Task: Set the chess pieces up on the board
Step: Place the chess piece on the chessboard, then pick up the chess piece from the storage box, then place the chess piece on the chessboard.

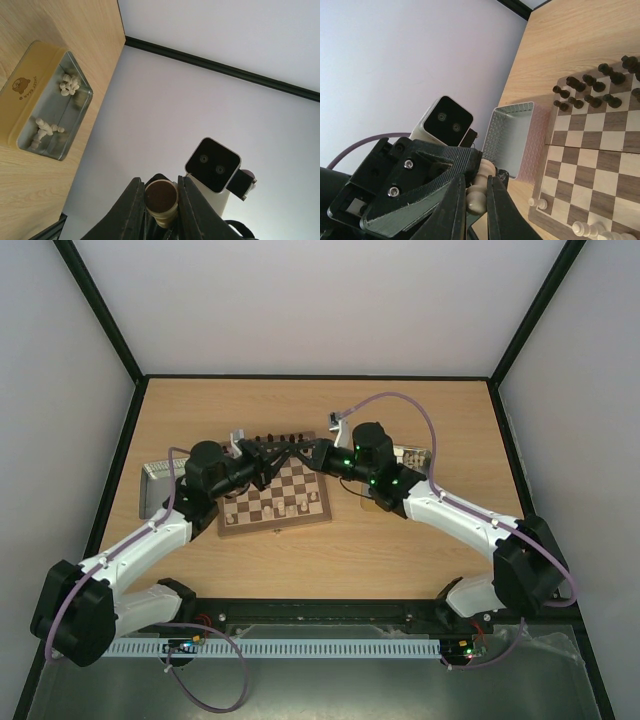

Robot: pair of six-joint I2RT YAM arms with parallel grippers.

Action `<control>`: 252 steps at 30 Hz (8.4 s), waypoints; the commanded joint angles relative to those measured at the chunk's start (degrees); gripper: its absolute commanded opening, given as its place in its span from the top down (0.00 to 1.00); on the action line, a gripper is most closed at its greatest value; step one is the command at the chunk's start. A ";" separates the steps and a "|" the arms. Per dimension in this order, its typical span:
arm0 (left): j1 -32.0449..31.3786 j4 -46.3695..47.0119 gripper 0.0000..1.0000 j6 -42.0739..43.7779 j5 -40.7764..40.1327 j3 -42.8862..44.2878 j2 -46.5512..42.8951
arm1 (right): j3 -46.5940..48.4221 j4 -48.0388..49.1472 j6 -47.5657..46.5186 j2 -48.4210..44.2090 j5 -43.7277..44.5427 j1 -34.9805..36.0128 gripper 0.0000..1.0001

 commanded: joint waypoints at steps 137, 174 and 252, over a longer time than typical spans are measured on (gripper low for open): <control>7.03 -45.45 0.22 69.46 -25.69 17.19 -20.28 | 4.72 -41.27 -18.10 11.17 38.74 -23.88 0.63; 7.05 -45.79 0.22 68.39 -25.19 15.50 -18.10 | 7.65 -31.10 -25.76 25.13 30.63 -29.74 0.77; -1.88 -19.50 0.45 44.60 26.93 15.96 3.29 | -5.50 -3.88 -29.51 -9.62 -33.77 -10.47 0.86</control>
